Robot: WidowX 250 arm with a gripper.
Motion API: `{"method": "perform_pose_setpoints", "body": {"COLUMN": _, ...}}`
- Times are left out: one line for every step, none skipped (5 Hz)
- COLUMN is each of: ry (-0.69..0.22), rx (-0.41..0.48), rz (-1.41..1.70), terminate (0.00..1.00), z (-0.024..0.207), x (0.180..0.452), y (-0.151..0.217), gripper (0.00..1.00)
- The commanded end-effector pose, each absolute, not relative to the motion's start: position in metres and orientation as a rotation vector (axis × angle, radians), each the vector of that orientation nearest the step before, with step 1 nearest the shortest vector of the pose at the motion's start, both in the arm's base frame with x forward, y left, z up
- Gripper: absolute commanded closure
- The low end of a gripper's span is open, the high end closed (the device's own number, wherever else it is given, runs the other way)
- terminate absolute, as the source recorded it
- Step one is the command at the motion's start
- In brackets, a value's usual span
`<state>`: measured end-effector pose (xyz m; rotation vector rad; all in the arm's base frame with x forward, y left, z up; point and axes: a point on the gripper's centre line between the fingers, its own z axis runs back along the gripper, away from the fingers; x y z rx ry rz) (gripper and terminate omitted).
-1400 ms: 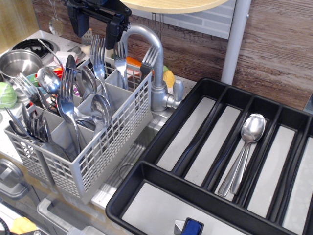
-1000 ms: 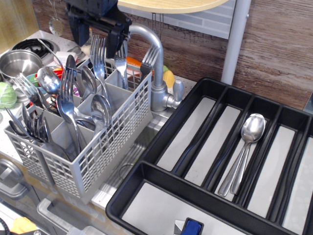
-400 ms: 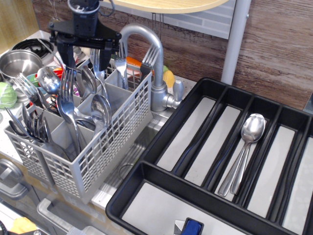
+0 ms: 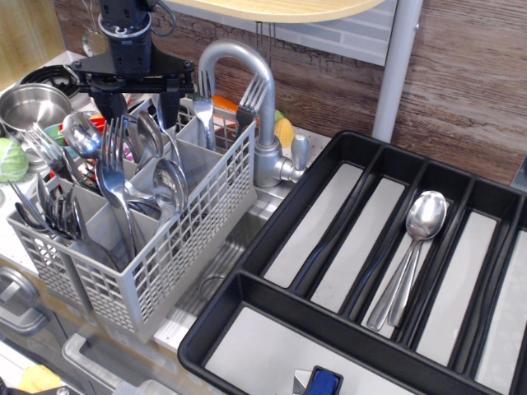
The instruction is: Put big spoon from basket to tray
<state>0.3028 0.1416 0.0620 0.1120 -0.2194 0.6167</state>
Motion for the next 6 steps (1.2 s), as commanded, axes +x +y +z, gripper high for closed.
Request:
{"method": "perform_pose_setpoints", "body": {"ry": -0.253, "rx": 0.076, "rz": 0.636, "terminate": 0.00, "z": 0.056, "x": 0.303, "y": 0.142, "gripper": 1.00}}
{"method": "perform_pose_setpoints", "body": {"ry": -0.277, "rx": 0.076, "rz": 0.654, "terminate": 0.00, "z": 0.051, "x": 0.300, "y": 0.133, "gripper": 1.00}}
{"method": "perform_pose_setpoints", "body": {"ry": -0.285, "rx": 0.091, "rz": 0.621, "terminate": 0.00, "z": 0.059, "x": 0.303, "y": 0.130, "gripper": 1.00}}
{"method": "perform_pose_setpoints", "body": {"ry": -0.284, "rx": 0.118, "rz": 0.524, "terminate": 0.00, "z": 0.092, "x": 0.306, "y": 0.126, "gripper": 1.00}}
{"method": "perform_pose_setpoints", "body": {"ry": -0.275, "rx": 0.118, "rz": 0.457, "terminate": 0.00, "z": 0.125, "x": 0.313, "y": 0.117, "gripper": 1.00}}
{"method": "perform_pose_setpoints", "body": {"ry": -0.309, "rx": 0.127, "rz": 0.383, "terminate": 0.00, "z": 0.160, "x": 0.325, "y": 0.099, "gripper": 1.00}}
